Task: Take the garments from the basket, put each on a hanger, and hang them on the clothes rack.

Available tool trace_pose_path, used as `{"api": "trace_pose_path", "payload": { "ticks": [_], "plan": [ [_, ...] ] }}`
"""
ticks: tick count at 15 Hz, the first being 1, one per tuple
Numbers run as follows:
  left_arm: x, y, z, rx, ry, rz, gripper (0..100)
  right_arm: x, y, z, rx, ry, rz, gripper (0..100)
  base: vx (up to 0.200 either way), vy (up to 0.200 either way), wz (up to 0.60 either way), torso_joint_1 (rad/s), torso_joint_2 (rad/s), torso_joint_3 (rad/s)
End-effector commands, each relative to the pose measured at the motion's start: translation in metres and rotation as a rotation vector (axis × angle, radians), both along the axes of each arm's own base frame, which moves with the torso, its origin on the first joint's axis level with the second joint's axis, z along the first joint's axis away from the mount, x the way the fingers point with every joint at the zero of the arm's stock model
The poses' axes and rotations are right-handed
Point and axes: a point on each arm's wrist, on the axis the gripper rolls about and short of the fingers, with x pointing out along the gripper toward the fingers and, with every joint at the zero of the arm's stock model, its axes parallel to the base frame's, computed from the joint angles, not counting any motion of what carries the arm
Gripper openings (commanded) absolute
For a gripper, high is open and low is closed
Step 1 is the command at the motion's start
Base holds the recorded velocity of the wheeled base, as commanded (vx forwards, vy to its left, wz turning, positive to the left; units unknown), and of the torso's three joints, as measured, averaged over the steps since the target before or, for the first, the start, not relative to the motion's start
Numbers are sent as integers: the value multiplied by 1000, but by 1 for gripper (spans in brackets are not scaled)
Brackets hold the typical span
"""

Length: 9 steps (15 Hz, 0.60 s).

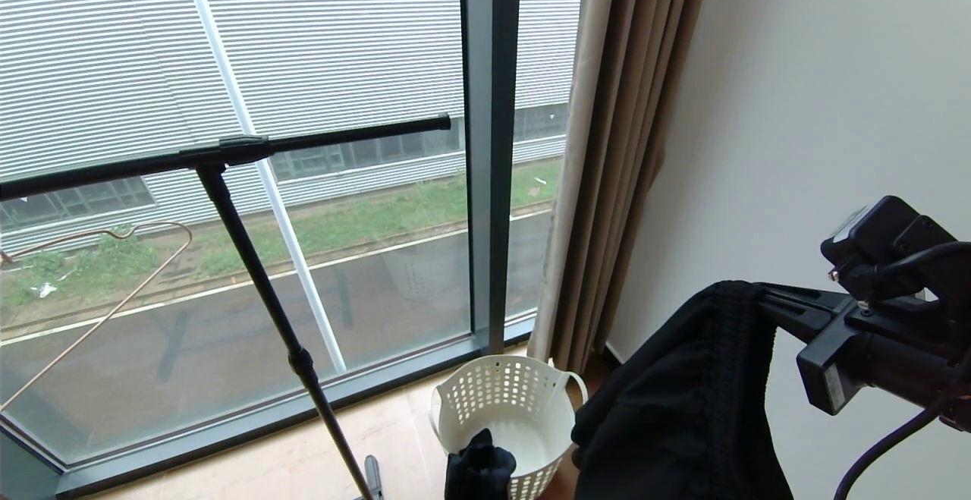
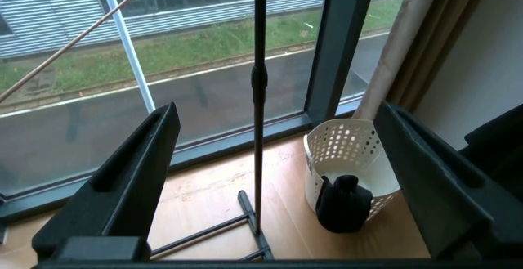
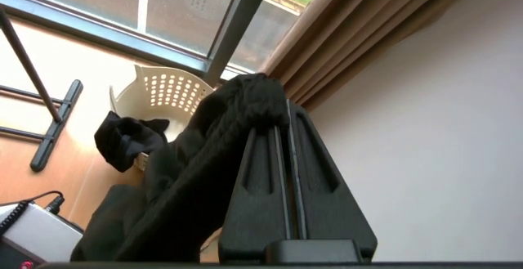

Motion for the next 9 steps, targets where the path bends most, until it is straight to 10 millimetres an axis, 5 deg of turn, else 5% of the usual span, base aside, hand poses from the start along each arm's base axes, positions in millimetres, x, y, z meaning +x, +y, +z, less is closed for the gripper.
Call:
{"api": "trace_pose_path", "payload": {
  "ticks": [1,9],
  "plan": [
    [0,0,-1,-3,2,1,100,1,1,-1,-7,1,2,0,0,0,0,0,0,0],
    [0,0,-1,17,4,-2,100,2,1,-1,-2,-31,2,0,0,0,525,4,1,1]
  ]
}}
